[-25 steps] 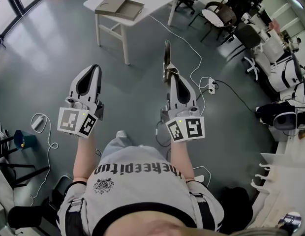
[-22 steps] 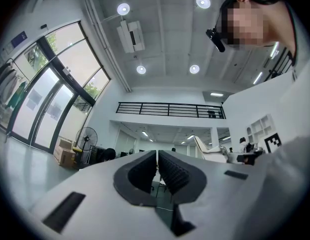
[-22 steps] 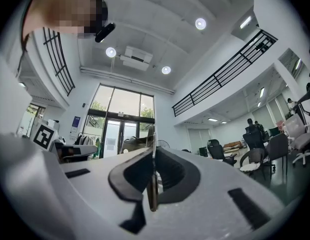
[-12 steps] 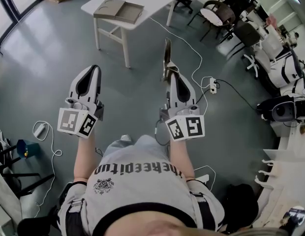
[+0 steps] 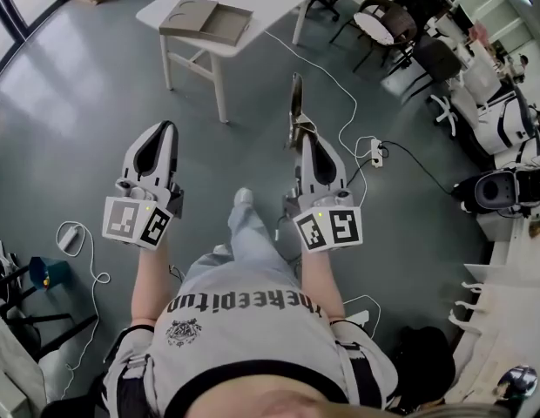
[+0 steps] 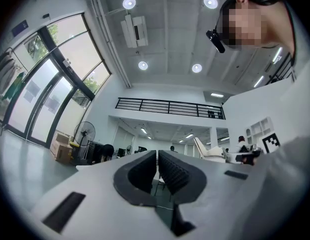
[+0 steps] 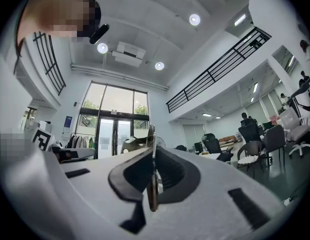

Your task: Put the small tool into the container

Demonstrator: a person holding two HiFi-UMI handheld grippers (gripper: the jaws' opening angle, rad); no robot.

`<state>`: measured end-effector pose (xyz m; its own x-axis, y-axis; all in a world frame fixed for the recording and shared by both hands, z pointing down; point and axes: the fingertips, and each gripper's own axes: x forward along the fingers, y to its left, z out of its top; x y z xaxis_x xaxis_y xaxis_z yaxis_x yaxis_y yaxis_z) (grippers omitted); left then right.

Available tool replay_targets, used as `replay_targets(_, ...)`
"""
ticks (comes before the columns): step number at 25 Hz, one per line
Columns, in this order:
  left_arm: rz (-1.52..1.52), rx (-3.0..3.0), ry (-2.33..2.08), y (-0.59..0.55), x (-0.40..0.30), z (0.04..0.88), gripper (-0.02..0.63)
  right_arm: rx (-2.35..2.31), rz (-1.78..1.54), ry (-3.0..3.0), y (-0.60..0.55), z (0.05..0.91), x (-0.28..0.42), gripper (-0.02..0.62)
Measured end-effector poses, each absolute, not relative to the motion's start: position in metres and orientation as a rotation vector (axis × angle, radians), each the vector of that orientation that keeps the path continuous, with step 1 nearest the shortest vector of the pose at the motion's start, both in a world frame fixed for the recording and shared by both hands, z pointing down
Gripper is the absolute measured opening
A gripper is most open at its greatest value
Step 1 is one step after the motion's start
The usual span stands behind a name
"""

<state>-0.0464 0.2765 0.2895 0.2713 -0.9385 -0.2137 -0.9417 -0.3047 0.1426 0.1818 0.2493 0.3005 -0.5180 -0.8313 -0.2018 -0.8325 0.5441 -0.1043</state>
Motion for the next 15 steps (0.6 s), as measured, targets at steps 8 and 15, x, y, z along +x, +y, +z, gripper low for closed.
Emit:
replay_targets(8,0.403,-2.435,1.878,0.200,-0.071,0.282,0.014,-1.334,0.007,2.569,0.162,0.296,0.157,0.002)
replay_targets(15,0.425,-2.386,1.899,0.119,-0.080,0.271,0.014,-1.269,0.033,2.593,0.074,0.282,0.143,0.002)
